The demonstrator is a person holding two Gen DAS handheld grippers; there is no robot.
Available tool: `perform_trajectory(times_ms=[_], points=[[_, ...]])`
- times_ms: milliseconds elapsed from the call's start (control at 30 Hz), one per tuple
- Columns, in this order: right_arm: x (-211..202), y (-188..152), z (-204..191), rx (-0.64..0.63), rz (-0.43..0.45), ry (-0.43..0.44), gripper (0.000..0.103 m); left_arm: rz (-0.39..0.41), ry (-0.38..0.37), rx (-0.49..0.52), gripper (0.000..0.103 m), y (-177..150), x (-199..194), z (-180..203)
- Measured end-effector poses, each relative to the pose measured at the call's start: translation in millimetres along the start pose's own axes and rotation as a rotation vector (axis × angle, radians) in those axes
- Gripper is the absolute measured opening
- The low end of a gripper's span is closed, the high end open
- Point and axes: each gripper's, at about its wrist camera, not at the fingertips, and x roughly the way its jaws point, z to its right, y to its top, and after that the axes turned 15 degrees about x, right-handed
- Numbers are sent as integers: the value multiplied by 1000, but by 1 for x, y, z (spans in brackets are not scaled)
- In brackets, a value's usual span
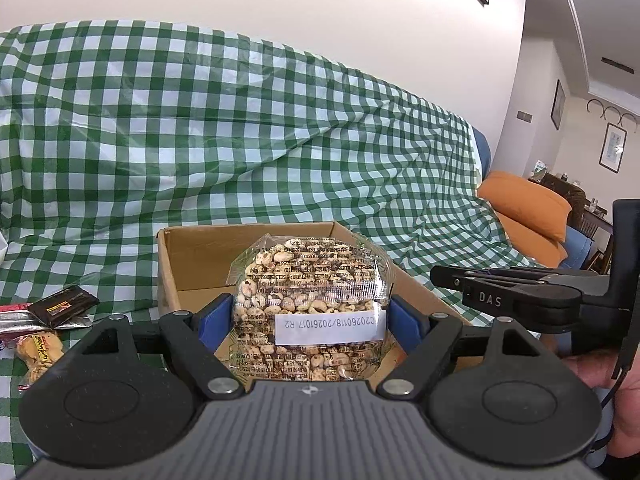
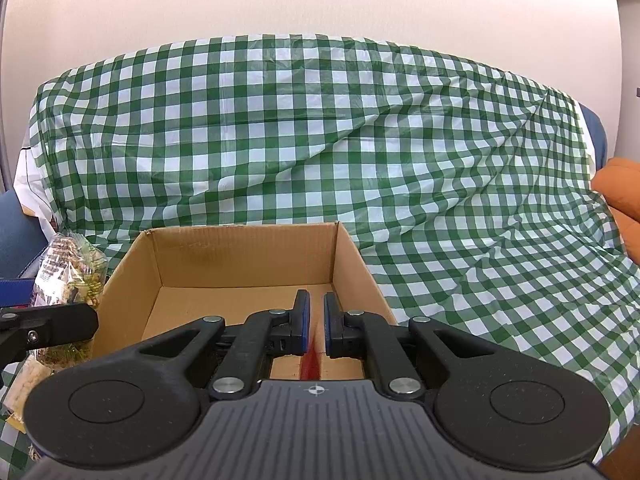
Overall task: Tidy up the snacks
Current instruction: 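Open both tools to drop the nut cake and red packet into the box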
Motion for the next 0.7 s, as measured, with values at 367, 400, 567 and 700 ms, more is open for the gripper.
perform_trajectory(times_ms=[367, 400, 567, 700], points=[[1, 0, -3, -6, -6, -9, 19, -15, -39, -6, 90, -1, 3, 3], [2, -1, -3, -8, -8, -10, 19, -15, -38, -9, 91, -1, 4, 2], [3, -2, -4, -18, -9, -22, 20, -21, -33, -12, 91, 0, 4, 1], [2, -3, -7, -29, -6, -21, 29, -14, -30, -14, 91, -1, 2, 0]])
